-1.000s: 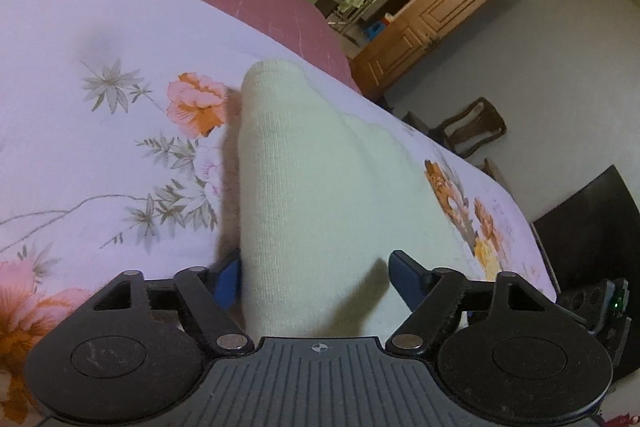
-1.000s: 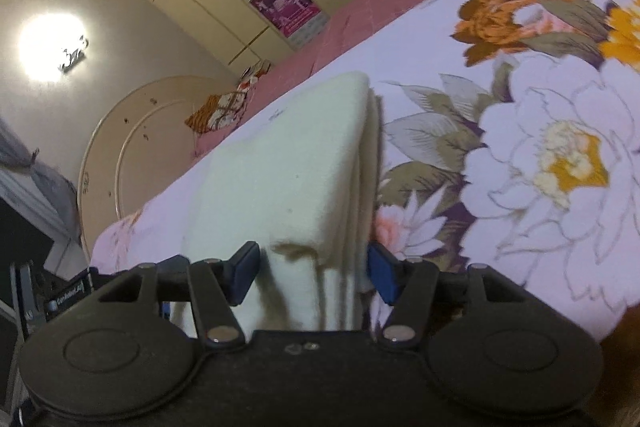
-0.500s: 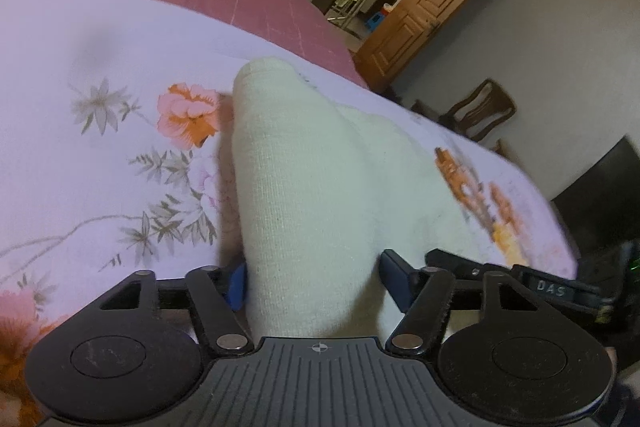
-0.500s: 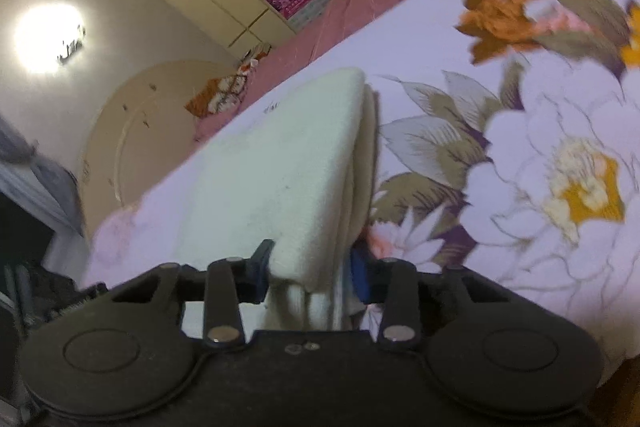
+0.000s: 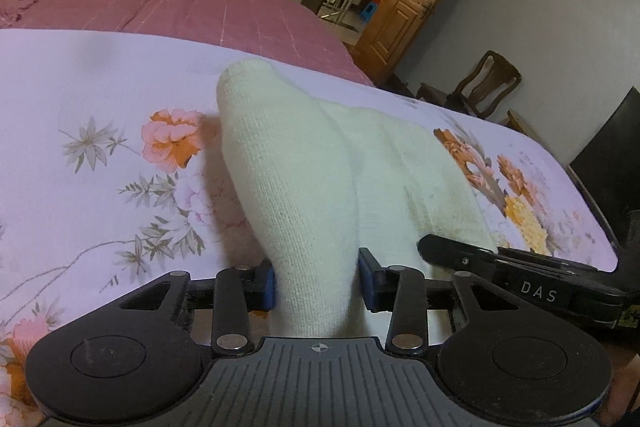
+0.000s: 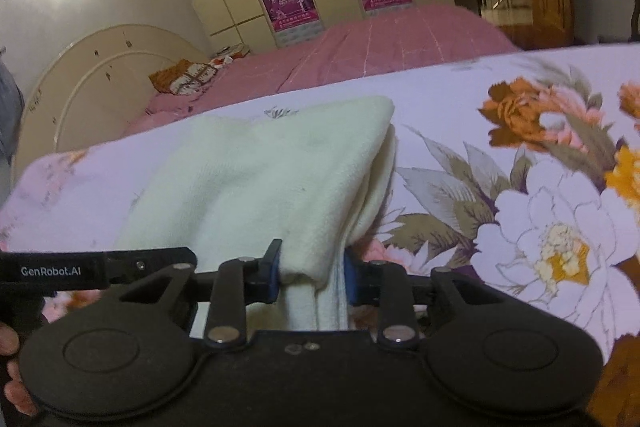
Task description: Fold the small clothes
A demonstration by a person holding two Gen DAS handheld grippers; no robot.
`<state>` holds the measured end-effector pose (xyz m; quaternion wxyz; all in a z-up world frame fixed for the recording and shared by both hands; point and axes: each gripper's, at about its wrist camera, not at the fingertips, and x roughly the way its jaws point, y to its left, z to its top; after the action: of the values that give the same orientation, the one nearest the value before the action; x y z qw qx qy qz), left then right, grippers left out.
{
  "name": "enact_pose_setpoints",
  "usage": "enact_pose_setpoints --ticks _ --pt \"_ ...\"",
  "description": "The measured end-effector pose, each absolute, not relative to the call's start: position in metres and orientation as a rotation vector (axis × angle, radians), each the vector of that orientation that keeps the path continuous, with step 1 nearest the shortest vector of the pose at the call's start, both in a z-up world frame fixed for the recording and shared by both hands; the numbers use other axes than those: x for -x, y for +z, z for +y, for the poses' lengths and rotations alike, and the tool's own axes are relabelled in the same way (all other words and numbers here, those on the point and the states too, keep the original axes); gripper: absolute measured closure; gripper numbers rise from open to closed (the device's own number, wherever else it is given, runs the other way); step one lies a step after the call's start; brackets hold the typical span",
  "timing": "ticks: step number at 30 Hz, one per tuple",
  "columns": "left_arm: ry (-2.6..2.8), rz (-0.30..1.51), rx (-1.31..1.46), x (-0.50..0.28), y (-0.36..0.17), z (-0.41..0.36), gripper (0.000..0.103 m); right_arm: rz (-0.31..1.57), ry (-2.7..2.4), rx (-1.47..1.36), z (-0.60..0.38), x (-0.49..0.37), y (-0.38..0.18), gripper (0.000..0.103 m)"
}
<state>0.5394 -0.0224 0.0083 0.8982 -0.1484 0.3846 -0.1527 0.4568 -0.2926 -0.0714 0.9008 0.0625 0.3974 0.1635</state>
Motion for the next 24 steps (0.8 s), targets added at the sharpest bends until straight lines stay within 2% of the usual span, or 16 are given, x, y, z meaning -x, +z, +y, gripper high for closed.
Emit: enact_pose_setpoints --ticks 14,24 --pt "-0.333 0.737 0.327 -0.513 0.032 -0.016 0.070 0.768 0.323 -0.167 -0.290 -0.446 -0.047 0.076" --pt "-0.272 0.672 0.310 -0.446 0.072 0.055 0.070 0.711 0.407 -0.095 -0.230 -0.422 -0.007 0.076"
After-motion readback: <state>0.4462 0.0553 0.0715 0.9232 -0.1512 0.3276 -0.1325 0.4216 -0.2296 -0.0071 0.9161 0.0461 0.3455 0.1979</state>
